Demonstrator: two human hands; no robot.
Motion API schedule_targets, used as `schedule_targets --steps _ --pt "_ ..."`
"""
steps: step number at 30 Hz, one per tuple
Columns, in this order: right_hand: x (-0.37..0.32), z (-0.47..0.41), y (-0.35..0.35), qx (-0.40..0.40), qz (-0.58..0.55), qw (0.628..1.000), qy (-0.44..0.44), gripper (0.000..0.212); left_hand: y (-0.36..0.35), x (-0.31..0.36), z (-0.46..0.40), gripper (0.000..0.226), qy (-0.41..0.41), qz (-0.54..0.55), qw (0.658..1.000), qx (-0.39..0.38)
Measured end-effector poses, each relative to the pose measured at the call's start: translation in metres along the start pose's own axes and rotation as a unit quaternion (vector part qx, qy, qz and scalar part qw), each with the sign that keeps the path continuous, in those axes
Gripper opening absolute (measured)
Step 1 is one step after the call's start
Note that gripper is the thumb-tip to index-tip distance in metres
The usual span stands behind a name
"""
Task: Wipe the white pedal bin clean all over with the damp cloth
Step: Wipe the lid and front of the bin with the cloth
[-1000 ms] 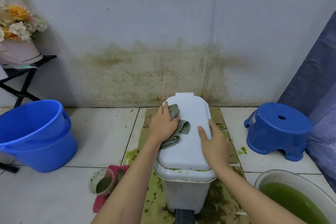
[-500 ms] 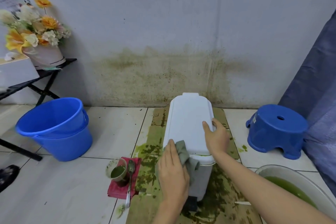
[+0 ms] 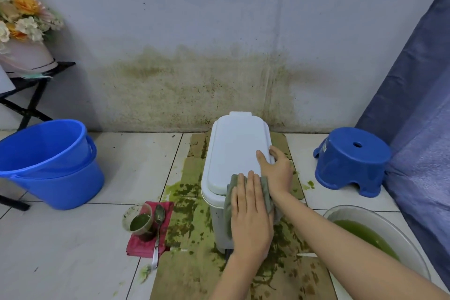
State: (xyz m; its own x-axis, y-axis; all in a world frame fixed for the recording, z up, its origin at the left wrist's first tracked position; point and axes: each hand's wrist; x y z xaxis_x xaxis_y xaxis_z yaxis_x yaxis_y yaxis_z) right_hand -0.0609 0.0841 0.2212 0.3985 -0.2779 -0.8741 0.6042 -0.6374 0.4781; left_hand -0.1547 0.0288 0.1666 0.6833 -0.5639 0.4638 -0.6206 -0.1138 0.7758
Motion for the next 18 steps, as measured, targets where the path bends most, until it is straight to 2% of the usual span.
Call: schedule_targets --steps 3,5,7,11,16,18 --pt "0.003 -0.004 -0.001 -0.015 -0.014 1.0 0.008 0.041 0.011 -0.022 -0.001 0.074 -0.033 -0.034 0.999 -0.005" --pt "0.006 -0.008 -0.001 -0.039 -0.034 0.999 0.001 0.049 0.026 -0.042 -0.002 0.072 0.04 -0.006 0.999 0.018" --pt "0.008 -0.012 -0.002 -0.074 -0.07 0.995 -0.01 0.057 0.037 -0.06 -0.006 0.073 0.111 0.09 0.988 0.053" --pt "0.011 -0.019 0.001 -0.135 -0.103 0.985 -0.016 0.063 0.046 -0.067 -0.006 0.073 0.109 0.293 0.949 0.035" --pt "0.013 -0.026 0.003 -0.191 -0.124 0.973 -0.028 0.066 0.062 -0.078 -0.011 0.068 0.156 0.442 0.884 -0.015" --pt "0.013 -0.026 0.002 -0.192 -0.132 0.972 -0.029 0.066 0.069 -0.086 -0.013 0.065 0.177 0.48 0.859 0.0"
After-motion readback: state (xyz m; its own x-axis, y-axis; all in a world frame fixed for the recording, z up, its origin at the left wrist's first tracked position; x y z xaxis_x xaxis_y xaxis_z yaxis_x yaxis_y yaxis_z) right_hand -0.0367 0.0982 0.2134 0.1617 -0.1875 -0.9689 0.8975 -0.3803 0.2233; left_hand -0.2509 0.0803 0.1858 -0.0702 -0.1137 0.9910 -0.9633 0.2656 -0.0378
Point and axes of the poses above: each hand's wrist, its own z-axis away from the middle knuckle, its own y-axis out of the back of the hand, x = y × z, and after that the axes turned 9 degrees about z, right-handed
